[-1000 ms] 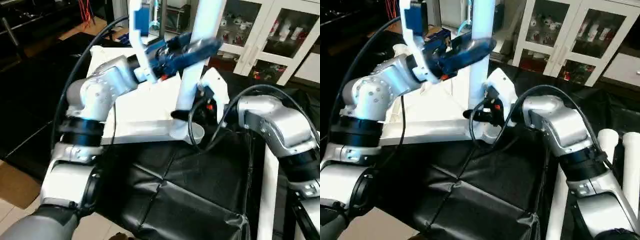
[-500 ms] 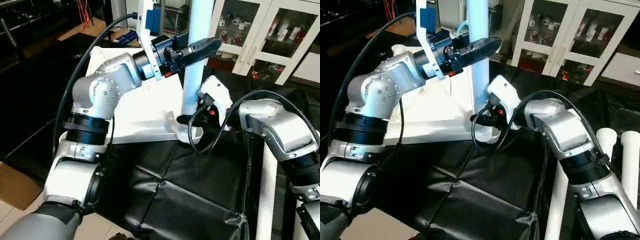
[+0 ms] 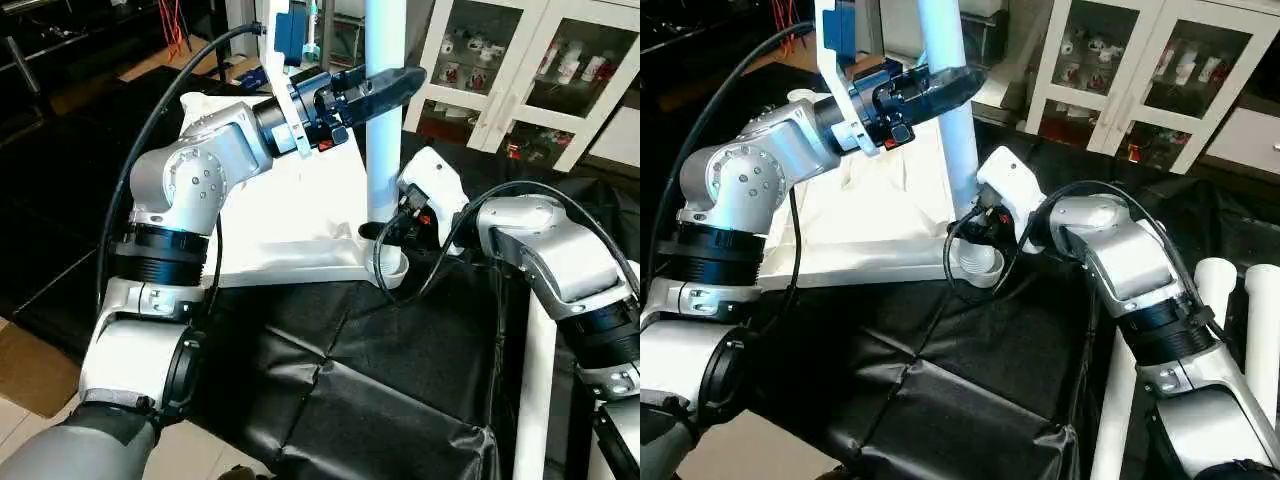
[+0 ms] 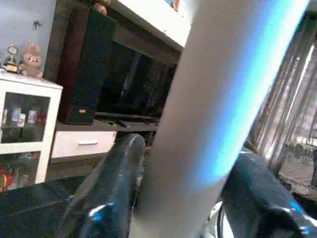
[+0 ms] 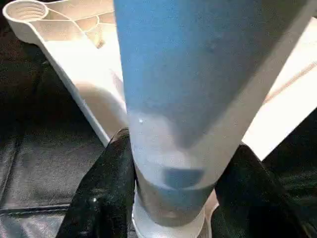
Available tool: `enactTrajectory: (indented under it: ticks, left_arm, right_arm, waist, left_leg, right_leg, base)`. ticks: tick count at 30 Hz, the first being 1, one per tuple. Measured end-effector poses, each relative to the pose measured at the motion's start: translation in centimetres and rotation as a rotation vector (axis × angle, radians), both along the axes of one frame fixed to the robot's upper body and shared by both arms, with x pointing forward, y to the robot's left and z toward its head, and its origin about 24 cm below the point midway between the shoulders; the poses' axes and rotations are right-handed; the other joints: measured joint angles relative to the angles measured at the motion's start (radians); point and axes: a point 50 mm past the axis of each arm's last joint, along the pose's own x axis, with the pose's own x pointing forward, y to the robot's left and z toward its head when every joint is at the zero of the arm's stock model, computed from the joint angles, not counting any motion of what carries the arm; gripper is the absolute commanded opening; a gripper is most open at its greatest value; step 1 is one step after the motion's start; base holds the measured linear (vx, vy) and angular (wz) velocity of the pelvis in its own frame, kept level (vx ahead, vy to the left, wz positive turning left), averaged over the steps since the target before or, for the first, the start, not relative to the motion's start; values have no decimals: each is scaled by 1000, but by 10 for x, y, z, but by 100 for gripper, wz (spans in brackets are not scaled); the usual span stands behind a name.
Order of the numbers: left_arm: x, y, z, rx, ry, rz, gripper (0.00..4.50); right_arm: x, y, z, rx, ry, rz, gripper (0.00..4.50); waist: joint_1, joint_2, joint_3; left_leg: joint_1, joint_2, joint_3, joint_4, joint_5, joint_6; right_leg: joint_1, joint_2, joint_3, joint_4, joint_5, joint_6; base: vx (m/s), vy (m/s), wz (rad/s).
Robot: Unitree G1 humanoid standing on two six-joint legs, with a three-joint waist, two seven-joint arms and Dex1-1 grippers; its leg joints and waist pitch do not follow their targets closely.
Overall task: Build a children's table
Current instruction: Insert table leg to table base
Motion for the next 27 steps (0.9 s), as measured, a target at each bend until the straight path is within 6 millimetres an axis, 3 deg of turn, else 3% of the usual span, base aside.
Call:
enactTrajectory:
  ticks: [2,8,10,14,15,21,25,27]
  left_arm:
    - [1,1,1,1,0,10,210]
    - [9,5,16,-35,8,100,191]
    - [12,8,25,-56,8,143,187]
    - [18,16,41,-106,30,241,178]
    - [20,18,42,-110,41,266,165]
    - [31,28,40,-110,122,390,160]
    - [30,37,65,-139,88,413,159]
    - [28,36,74,-156,70,402,159]
  right_arm:
    - [0,1,0,6,-2,-1,180]
    - [3,3,9,73,-44,-22,180]
    - [7,5,15,112,-65,-35,236]
    - [10,11,27,210,-103,-55,272]
    - [10,9,31,240,-100,-56,292]
    - [8,-8,57,339,-144,-50,310]
    - [7,-38,84,365,-203,-87,310]
    - [6,-42,88,373,-215,-96,310]
  waist:
    - [0,0,0]
    - [0,-1,0]
    - [-1,-2,1]
    - [0,-2,1]
    - [1,-2,1]
    - [18,-4,2]
    - [28,-5,3]
    - [27,-6,2]
  left_leg:
    - [0,0,0,0,0,0]
    - [0,0,0,0,1,0]
    - [0,0,0,0,1,0]
    - [0,0,-1,0,1,-1]
    - [0,0,-1,0,1,-1]
    - [-1,0,-1,0,2,-1]
    - [-1,0,-1,0,1,0]
    - [-1,0,-1,0,1,0]
  right_leg:
    - [0,0,0,0,0,0]
    - [0,0,0,1,0,0]
    - [0,0,0,1,0,0]
    - [-1,0,-1,1,0,0]
    - [-1,0,-1,1,0,0]
    - [-1,0,-1,1,0,0]
    - [-1,0,-1,0,0,0]
    - [-1,0,-1,0,0,0]
  base:
    - [0,0,0]
    - [0,0,0]
    - [0,0,0]
    - [0,0,0]
    - [0,0,0]
    - [0,0,0]
    - [0,0,0]
    - [0,0,0]
